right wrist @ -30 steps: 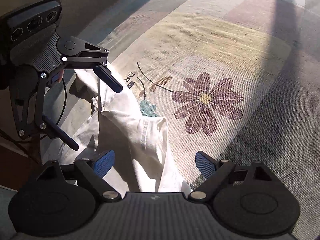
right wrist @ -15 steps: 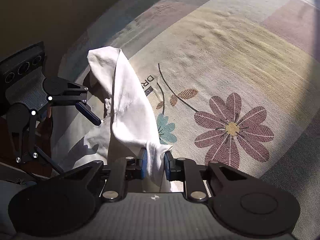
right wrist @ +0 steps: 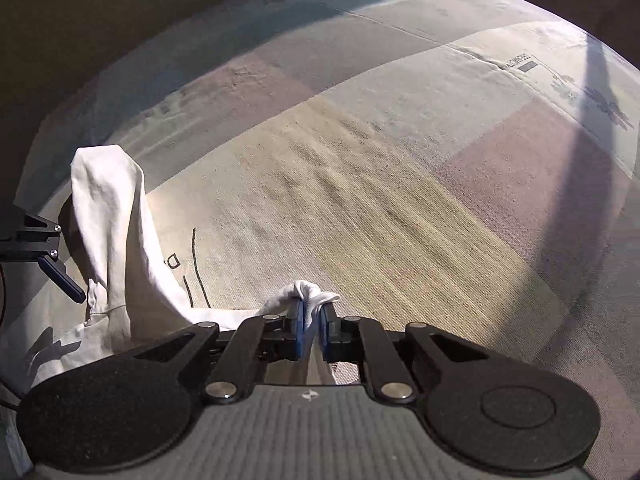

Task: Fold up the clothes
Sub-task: 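Lift the grasped shirt with the right tool and flip it over, then lay the flipped shirt down and open the right tool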

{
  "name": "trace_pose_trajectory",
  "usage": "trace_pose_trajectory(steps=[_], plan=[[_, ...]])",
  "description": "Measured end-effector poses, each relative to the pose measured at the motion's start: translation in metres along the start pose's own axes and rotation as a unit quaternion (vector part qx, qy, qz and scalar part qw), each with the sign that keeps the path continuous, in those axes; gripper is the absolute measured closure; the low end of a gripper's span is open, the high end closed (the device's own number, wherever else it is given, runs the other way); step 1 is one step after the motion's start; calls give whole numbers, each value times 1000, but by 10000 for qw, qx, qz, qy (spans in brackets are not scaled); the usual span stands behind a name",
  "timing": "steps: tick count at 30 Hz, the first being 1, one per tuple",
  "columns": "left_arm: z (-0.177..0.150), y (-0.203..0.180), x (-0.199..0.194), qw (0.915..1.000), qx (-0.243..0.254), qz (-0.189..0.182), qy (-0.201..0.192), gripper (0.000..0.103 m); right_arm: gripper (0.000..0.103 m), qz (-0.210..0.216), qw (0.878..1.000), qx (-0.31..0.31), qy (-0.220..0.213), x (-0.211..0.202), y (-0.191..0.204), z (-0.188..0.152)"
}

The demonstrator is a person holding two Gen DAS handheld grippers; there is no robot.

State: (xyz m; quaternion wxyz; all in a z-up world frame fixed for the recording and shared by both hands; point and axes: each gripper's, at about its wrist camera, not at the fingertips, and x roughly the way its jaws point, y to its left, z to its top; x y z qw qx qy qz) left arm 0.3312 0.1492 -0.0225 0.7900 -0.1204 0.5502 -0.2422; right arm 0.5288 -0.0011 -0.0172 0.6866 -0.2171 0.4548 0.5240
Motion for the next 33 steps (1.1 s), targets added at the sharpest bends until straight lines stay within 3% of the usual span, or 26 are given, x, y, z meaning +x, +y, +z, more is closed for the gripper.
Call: trace_pose_trajectory(steps=[3, 8, 13, 18, 23, 26, 27, 29, 30, 33], plan=[[-1, -2, 3, 10000, -63, 41, 8, 2, 76, -502, 9986, 115, 74, 19, 0, -8], [8, -9, 7, 9996, 226, 152, -1, 2, 59, -585, 9937, 836, -462, -13, -8, -24], [45, -6, 15, 9928, 983, 585, -345, 2, 57, -901, 9855, 1308, -602, -55, -14, -61], [93, 11, 37, 9719, 1922, 1289, -429, 2, 57, -1251, 9758, 1744, -421, -79, -17, -112], [111, 22, 68, 9483, 2528, 1913, 126, 2, 57, -1386, 9644, 2226, -330, -90, -20, -155], [110, 38, 84, 9185, 2605, 2956, 333, 6, 57, -1453, 9603, 2352, -379, -93, -20, -168], [110, 44, 85, 9134, 2537, 3168, 314, 3, 57, -1479, 9593, 2372, -405, -94, -20, -170], [113, 53, 82, 9255, 2112, 3129, 297, 2, 57, -1522, 9580, 2392, -444, -97, -23, -174], [114, 53, 81, 9277, 1994, 3142, 300, 2, 57, -1542, 9573, 2402, -460, -99, -25, -175], [110, 43, 76, 9234, 1948, 3301, 220, 3, 56, -1606, 9557, 2414, -508, -105, -32, -179]])
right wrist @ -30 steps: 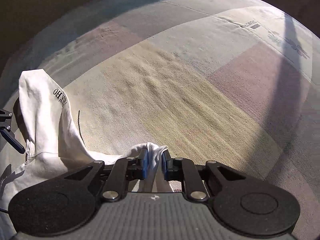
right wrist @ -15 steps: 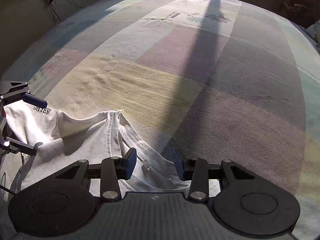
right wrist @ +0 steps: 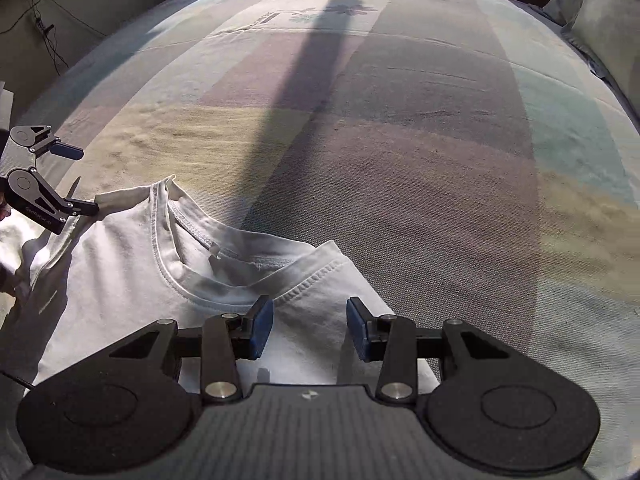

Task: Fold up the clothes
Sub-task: 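Lay the flipped shirt down and open the right tool, then smooth the plain side of the shirt with the open right tool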

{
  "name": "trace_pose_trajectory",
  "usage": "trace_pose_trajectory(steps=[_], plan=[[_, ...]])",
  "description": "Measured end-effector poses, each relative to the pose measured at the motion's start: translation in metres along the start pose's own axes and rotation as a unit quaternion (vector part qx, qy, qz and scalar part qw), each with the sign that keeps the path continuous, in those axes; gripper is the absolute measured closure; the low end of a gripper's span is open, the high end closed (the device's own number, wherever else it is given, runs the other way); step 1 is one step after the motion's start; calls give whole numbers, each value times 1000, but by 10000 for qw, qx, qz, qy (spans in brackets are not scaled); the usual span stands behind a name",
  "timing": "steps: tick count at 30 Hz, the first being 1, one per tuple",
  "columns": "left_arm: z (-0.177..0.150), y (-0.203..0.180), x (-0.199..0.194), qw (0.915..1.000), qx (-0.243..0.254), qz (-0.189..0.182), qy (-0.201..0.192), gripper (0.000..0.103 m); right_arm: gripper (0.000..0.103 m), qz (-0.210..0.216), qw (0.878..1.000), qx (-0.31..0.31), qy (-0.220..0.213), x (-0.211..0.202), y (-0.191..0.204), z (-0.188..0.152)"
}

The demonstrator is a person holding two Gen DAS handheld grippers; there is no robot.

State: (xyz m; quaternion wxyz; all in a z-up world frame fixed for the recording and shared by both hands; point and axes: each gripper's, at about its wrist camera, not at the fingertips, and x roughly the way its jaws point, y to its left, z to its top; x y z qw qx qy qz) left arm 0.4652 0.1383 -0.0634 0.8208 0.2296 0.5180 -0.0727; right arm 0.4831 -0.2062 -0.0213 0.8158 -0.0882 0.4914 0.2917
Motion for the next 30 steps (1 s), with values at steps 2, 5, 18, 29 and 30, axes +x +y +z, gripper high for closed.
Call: trace_pose_trajectory(steps=[2, 5, 18, 29, 30], plan=[[1, -4, -14, 9999, -96, -23, -89, 4, 56, -41, 10000, -11, -14, -2, -7, 1], [2, -11, -37, 9976, -440, -465, -281, 4, 56, -152, 9999, -66, -3, -1, -24, 1], [-12, -69, -35, 9784, -884, -1869, -65, 4, 56, -100, 9978, 631, -151, 12, -75, -4], [-17, -77, -26, 9814, -686, -1785, 182, 4, 56, -180, 9953, -947, 128, 19, -9, -26], [-17, -79, -26, 9821, -630, -1767, 189, 4, 56, -176, 9953, -939, 132, 18, -9, -25]])
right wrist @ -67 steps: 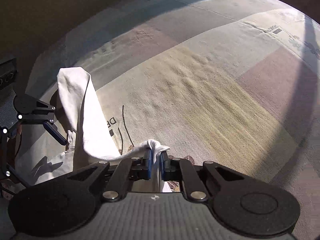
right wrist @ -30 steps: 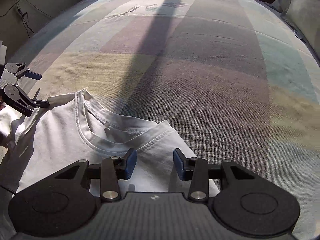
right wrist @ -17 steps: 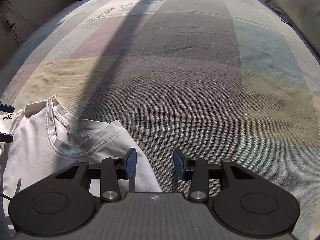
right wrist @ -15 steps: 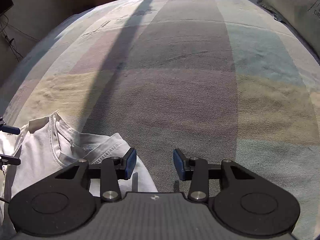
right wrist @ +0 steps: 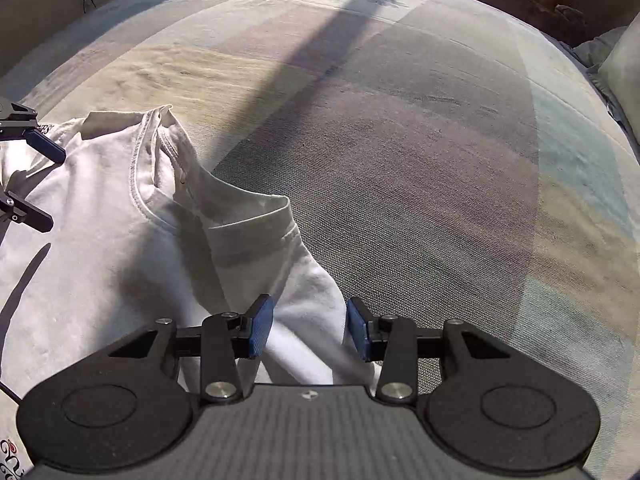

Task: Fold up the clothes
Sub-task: 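Smooth the plain side of the shirt with the open right tool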

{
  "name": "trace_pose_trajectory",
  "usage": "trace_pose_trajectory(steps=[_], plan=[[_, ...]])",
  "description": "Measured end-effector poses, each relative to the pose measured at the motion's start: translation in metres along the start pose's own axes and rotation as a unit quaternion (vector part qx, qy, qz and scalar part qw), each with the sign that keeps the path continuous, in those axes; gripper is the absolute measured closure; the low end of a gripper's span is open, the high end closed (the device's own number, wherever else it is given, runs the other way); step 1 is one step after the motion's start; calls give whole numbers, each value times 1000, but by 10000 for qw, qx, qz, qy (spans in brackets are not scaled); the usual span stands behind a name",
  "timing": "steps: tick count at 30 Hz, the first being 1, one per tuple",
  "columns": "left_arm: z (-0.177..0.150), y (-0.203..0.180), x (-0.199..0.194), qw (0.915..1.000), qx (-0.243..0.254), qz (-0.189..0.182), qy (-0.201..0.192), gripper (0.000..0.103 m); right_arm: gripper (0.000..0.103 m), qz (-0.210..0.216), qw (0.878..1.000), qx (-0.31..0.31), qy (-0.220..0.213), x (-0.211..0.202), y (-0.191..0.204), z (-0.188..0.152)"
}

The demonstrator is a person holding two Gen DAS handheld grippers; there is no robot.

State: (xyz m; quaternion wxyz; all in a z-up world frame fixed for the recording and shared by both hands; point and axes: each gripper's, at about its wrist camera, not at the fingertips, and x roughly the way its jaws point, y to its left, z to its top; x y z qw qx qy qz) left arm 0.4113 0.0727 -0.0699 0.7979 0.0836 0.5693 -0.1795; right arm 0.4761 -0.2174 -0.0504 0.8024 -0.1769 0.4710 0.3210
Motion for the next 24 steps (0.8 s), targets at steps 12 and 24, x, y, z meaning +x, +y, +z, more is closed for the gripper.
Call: trace_pose_trajectory(steps=[12, 24], plan=[[2, 0, 1, 9998, -86, 48, -152, 3, 97, -30, 9997, -84, 209, 0, -10, 19], [11, 0, -7, 9967, -100, -489, -636, 3, 47, -917, 9770, 1832, -589, -57, -2, -8]])
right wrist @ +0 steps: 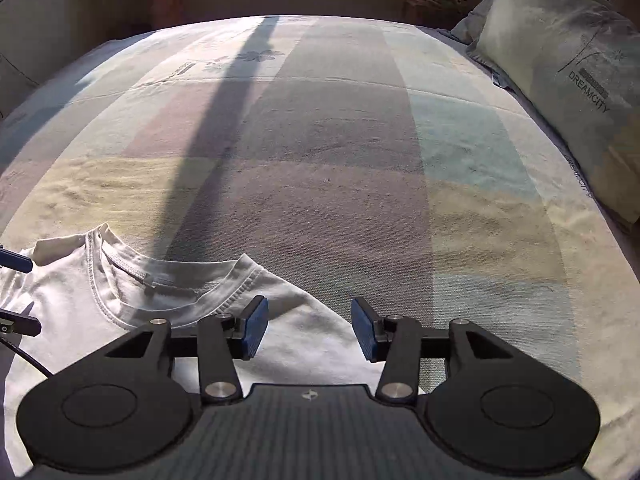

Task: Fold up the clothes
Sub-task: 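Smooth the plain side of the shirt with the open right tool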

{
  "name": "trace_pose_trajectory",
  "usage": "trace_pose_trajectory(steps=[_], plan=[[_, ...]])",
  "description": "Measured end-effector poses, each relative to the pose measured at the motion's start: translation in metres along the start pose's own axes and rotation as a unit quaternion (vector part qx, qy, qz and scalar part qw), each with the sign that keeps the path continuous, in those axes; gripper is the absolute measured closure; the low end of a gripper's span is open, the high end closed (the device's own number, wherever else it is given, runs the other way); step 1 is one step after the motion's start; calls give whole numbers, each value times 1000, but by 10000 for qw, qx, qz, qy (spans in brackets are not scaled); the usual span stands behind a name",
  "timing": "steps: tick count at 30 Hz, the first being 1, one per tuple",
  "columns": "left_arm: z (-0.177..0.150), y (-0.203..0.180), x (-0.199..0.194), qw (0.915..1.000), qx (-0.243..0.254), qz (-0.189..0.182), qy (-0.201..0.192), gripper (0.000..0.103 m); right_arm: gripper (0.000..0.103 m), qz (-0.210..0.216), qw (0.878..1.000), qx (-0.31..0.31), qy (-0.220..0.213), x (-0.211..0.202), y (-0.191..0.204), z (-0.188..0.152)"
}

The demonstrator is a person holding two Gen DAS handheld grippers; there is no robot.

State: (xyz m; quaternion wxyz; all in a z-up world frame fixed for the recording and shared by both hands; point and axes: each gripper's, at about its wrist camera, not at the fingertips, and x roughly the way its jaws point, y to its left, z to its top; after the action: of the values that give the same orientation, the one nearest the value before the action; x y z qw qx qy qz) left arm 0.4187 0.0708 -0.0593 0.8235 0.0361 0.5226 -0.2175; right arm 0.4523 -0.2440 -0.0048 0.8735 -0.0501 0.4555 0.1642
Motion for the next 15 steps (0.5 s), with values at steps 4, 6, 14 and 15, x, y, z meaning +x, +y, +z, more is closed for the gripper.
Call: trace_pose_trajectory(steps=[4, 6, 14, 15], plan=[[-8, -1, 17, 9998, 122, 135, -33, 3, 46, -213, 9968, 713, 278, 8, 5, -47], [-3, 3, 23, 9992, 209, 314, -149, 3, 44, -416, 9947, 898, 267, 19, 6, -62], [35, 22, 37, 9965, 339, 725, -257, 1, 11, -418, 9980, 463, -9, 79, -21, 7], [36, 22, 32, 9961, 288, 780, -308, 1, 12, -374, 9982, 478, 22, 76, -23, 12]])
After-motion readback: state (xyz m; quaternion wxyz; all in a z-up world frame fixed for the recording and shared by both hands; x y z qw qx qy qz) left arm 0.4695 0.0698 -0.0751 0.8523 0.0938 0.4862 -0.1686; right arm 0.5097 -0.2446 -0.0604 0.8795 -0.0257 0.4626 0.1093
